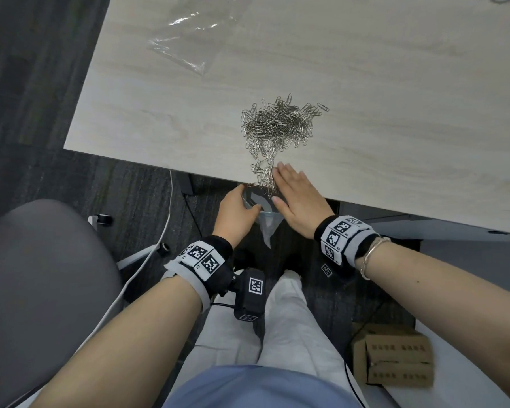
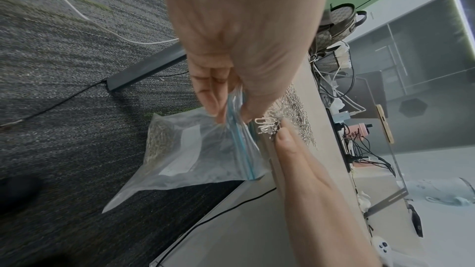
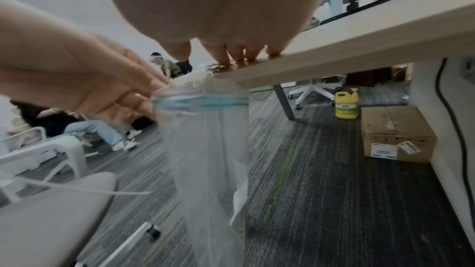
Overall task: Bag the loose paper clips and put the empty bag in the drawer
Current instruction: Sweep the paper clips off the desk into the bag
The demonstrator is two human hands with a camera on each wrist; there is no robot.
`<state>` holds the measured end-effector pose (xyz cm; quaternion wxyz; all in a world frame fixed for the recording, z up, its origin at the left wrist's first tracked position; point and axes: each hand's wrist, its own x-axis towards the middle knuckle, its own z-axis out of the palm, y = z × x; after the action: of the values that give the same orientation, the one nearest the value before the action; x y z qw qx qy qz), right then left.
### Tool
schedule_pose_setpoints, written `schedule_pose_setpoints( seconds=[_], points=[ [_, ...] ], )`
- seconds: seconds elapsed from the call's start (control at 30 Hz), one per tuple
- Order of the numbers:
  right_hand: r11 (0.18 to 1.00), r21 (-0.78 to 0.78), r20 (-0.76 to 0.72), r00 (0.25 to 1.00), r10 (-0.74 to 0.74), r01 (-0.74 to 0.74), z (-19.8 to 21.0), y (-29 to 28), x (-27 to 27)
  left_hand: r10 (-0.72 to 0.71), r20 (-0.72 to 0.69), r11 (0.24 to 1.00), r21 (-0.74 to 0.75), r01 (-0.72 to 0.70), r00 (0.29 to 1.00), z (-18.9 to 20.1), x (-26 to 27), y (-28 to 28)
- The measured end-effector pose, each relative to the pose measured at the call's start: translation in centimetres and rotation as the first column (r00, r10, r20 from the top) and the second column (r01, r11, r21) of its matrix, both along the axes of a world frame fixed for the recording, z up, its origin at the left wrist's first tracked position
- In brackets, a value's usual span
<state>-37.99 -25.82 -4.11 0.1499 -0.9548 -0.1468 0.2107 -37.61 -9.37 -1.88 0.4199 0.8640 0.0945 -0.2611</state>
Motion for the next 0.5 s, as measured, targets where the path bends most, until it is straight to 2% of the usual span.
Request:
schedule_pose_setpoints(
  seconds=[0.17,0.23,0.4,0.5],
  points=[
    [0.982,0.065,0.003,0.984,0.176,-0.176,0.1,0.7,-2.3,0.016,0.009,1.000,0.014,-0.016,1.000,-0.2,0.1,0.1],
    [0.973,0.112,0.007,0.979,0.204,-0.203,0.2,0.8,-2.5,0.013,0.010,1.000,0.020,-0.013,1.000,-0.3,0.2,0.1],
    [0.980,0.173,0.070,0.994,0.082,-0.093,0.6,0.9,0.3,0.037,0.010,0.999,-0.001,-0.037,0.999,-0.6,0.1,0.3],
    [0.987,0.142,0.101,0.993,0.063,-0.077,0.5,1.4,2.5,0.034,0.019,0.999,0.004,-0.034,0.999,-0.3,0.2,0.3]
  ],
)
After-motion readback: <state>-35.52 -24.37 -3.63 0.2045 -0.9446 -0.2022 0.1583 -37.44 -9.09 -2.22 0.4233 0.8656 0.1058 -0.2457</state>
